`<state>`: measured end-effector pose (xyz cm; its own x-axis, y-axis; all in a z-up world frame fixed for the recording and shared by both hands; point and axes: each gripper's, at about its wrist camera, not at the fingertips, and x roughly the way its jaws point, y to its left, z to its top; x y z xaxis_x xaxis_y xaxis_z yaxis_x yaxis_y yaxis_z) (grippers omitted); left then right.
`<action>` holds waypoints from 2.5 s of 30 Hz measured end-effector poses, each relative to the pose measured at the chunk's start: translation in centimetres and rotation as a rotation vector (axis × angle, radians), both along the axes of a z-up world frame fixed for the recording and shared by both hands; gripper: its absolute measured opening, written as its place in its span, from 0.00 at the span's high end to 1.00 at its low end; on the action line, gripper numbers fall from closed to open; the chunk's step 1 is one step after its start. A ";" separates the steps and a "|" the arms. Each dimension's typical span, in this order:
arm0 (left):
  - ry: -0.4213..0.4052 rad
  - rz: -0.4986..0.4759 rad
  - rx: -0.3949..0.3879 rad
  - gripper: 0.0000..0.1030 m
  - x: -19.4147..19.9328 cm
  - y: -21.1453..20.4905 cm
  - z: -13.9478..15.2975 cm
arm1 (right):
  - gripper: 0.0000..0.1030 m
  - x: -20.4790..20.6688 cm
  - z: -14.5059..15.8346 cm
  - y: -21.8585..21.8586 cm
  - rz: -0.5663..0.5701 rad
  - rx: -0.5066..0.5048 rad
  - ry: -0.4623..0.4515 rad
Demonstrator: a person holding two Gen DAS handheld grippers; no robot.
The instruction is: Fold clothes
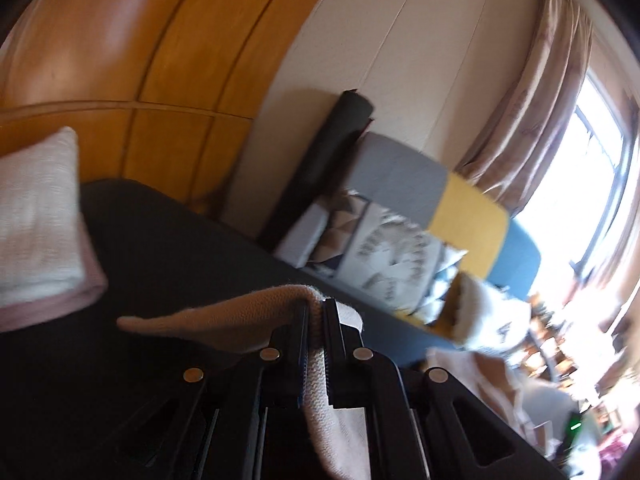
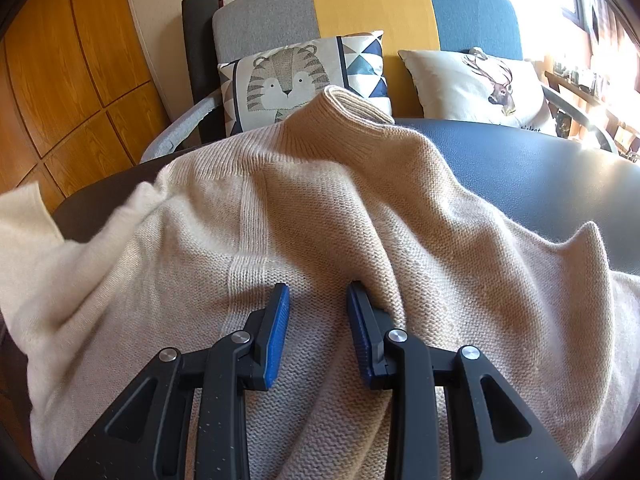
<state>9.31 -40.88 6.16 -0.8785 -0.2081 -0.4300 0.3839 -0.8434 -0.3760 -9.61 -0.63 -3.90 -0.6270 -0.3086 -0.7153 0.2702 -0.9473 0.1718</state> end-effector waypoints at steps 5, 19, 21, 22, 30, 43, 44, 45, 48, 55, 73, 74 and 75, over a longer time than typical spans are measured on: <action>-0.183 0.105 -0.141 0.94 2.4 -1.7 -4.8 | 0.68 0.0 0.0 -0.1 0.000 0.004 0.001; -0.136 0.240 0.228 0.91 10.8 -7.3 -9.3 | 0.68 0.0 0.0 -0.1 0.000 0.010 0.002; -0.099 0.294 0.193 0.91 10.7 -7.7 -7.8 | 0.68 0.0 0.0 -0.2 0.000 0.011 0.002; -0.085 0.323 0.174 0.91 10.8 -8.0 -7.2 | 0.68 0.0 0.0 -0.2 0.000 0.011 0.002; -0.377 0.240 0.138 0.91 2.7 -10.8 -8.4 | 0.68 -0.1 -0.1 -0.2 0.000 0.007 0.001; -0.417 0.436 -0.179 0.87 0.6 -4.6 -5.5 | 0.68 -0.1 -0.1 0.1 0.001 -0.015 -0.004; -0.367 0.422 -0.199 0.87 0.6 -2.8 -4.6 | 0.67 -0.2 -0.1 0.2 0.003 -0.022 -0.007; -0.320 0.394 -0.212 0.87 0.3 -0.9 -3.7 | 0.64 -0.2 0.0 0.3 0.020 -0.047 -0.018; -0.235 0.211 -0.216 0.86 -2.0 3.8 -1.7 | 0.51 0.0 1.1 0.9 0.087 -0.095 -0.043; -0.339 -0.163 -0.300 0.86 -11.0 11.0 -2.7 | 0.51 3.0 5.2 9.3 -0.089 0.004 0.059; -0.609 -0.177 -0.515 0.84 -15.4 13.4 -8.4 | 0.73 -3.1 -1.0 21.5 -0.331 0.361 -0.088; -0.613 -0.178 -0.523 0.86 -15.5 13.5 -8.4 | 0.73 -3.6 -1.0 22.0 -0.338 0.358 -0.087; -0.617 -0.180 -0.532 0.87 -15.8 13.7 -8.4 | 0.73 -4.0 -1.0 22.2 -0.341 0.364 -0.087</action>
<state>-6.48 -27.17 -2.24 -0.5568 -0.3983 -0.7290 0.2330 -0.9172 0.3231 -13.58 21.60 -4.92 -0.5822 0.1819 -0.7925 -0.0652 -0.9820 -0.1775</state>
